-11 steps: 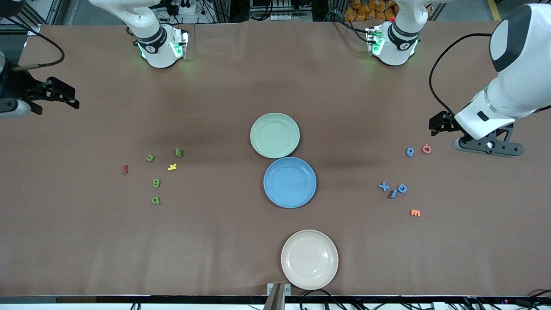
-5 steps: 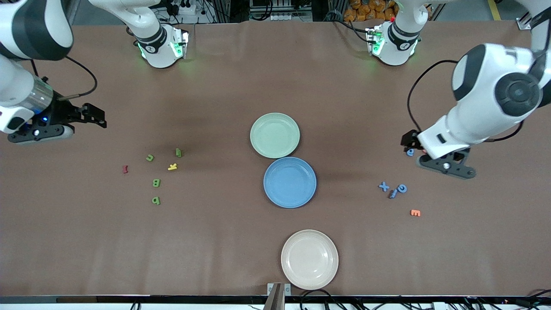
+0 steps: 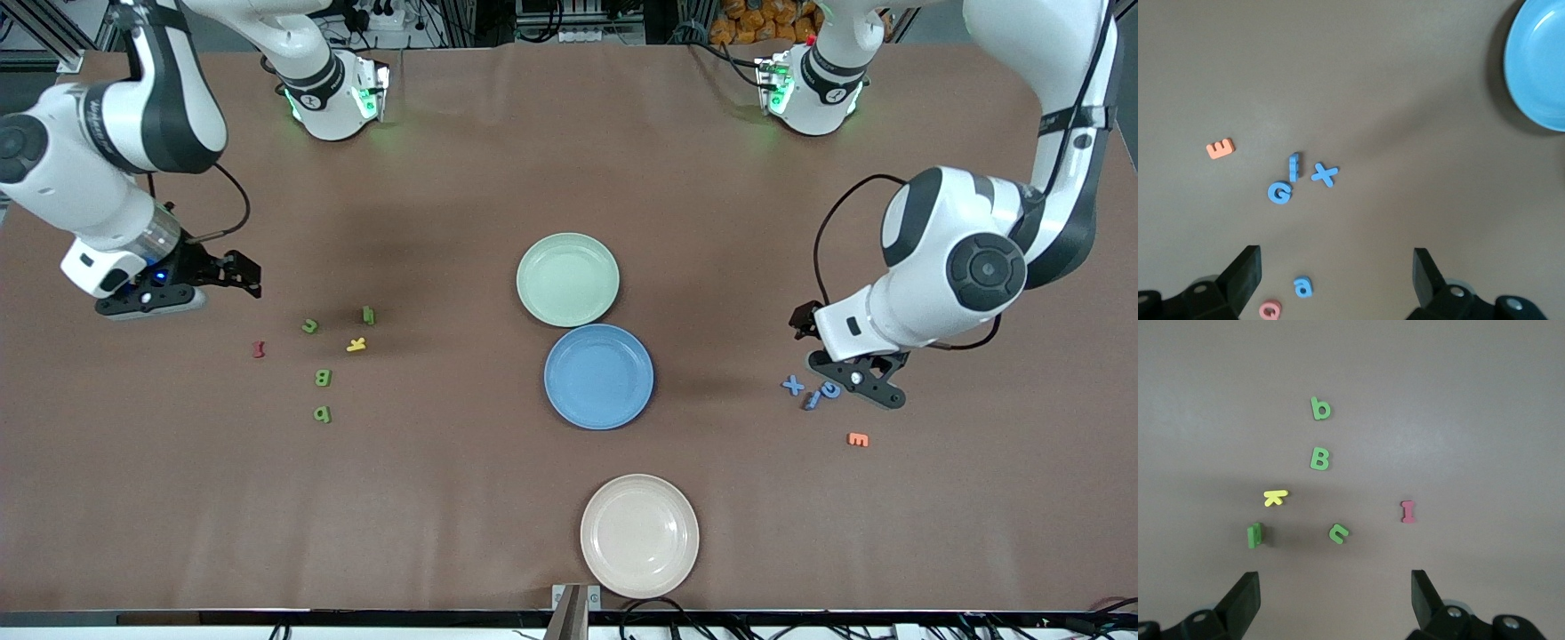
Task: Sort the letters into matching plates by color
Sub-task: 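Grasp the blue bar with the left gripper while the right gripper lowers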
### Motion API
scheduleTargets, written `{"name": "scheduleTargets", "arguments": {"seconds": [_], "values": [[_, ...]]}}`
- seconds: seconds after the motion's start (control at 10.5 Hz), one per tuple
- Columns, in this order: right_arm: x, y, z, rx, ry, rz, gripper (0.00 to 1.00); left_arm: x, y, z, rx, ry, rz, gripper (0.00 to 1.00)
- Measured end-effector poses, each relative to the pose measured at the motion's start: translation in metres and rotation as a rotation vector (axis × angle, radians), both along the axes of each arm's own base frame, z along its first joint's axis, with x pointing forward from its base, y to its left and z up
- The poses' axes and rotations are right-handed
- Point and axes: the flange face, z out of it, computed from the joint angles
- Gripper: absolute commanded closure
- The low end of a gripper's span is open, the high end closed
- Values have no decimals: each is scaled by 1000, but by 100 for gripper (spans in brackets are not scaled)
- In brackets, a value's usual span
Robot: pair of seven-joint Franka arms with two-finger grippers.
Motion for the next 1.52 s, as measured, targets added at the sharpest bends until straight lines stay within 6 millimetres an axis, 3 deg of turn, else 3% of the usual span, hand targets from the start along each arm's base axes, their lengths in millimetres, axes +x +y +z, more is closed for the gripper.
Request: {"name": "scheduleTargets", "arguments": {"seconds": [0.47,1.14,1.52], "values": [[2,5,-48,-7,7,9,0,15,9,-62,-5,55,-23,0],[8,1,-76,-16,-3,10,3,33,31,-90,17,-2,-17,0],[12,0,-86,-20,-26,10,7,39,33,-122,32,-22,-42,0]]}}
